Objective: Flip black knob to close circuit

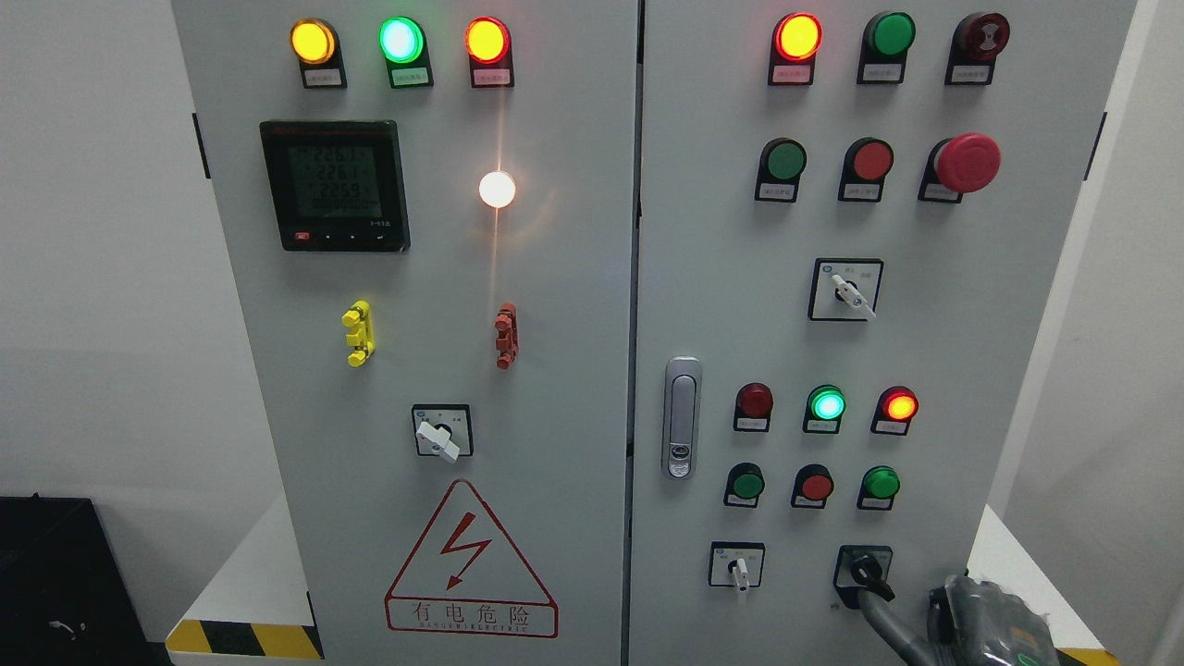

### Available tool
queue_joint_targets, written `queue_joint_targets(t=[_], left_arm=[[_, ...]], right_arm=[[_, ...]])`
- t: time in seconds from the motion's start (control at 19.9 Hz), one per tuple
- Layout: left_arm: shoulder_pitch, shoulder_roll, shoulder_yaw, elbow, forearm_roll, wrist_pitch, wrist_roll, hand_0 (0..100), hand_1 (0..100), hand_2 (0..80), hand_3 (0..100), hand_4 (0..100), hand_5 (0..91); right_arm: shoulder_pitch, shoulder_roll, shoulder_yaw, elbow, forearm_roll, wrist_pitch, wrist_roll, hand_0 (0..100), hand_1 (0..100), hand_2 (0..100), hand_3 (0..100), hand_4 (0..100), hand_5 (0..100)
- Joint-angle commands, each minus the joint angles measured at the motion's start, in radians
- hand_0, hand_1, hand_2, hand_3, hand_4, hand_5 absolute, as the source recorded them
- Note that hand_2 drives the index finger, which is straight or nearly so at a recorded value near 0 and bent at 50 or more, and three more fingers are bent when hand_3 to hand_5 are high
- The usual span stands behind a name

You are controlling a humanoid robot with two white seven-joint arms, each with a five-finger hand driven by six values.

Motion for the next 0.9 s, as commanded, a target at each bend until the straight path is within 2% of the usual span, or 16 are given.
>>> queue_joint_targets(t=[0.0, 0.2, 0.4, 0.55, 0.7, 0.85], left_arm=[[0.000, 0.000, 0.000, 0.000, 0.000, 0.000, 0.001, 12, 56, 0.0, 0, 0, 0.0], [0.000, 0.000, 0.000, 0.000, 0.000, 0.000, 0.001, 12, 56, 0.0, 0, 0, 0.0], [0.000, 0.000, 0.000, 0.000, 0.000, 0.000, 0.001, 12, 56, 0.0, 0, 0, 0.0], [0.000, 0.000, 0.000, 0.000, 0.000, 0.000, 0.001, 12, 56, 0.0, 0, 0, 0.0], [0.000, 0.000, 0.000, 0.000, 0.000, 0.000, 0.001, 12, 56, 0.0, 0, 0, 0.0], [0.000, 0.000, 0.000, 0.000, 0.000, 0.000, 0.001, 12, 56, 0.0, 0, 0, 0.0]], right_arm=[[0.036, 0.010, 0.050, -0.035, -0.005, 0.001, -0.001, 0, 0, 93, 100, 95, 97], [0.073, 0.010, 0.093, -0.056, -0.052, 0.001, -0.006, 0, 0, 92, 100, 95, 96], [0.117, 0.010, 0.149, -0.089, -0.136, 0.001, -0.050, 0, 0, 90, 100, 93, 94], [0.157, 0.010, 0.174, -0.124, -0.170, 0.002, -0.069, 0, 0, 88, 100, 91, 92], [0.189, 0.010, 0.189, -0.154, -0.267, -0.007, -0.098, 0, 0, 81, 100, 88, 88], [0.246, 0.009, 0.214, -0.210, -0.460, -0.024, -0.102, 0, 0, 69, 93, 80, 76]])
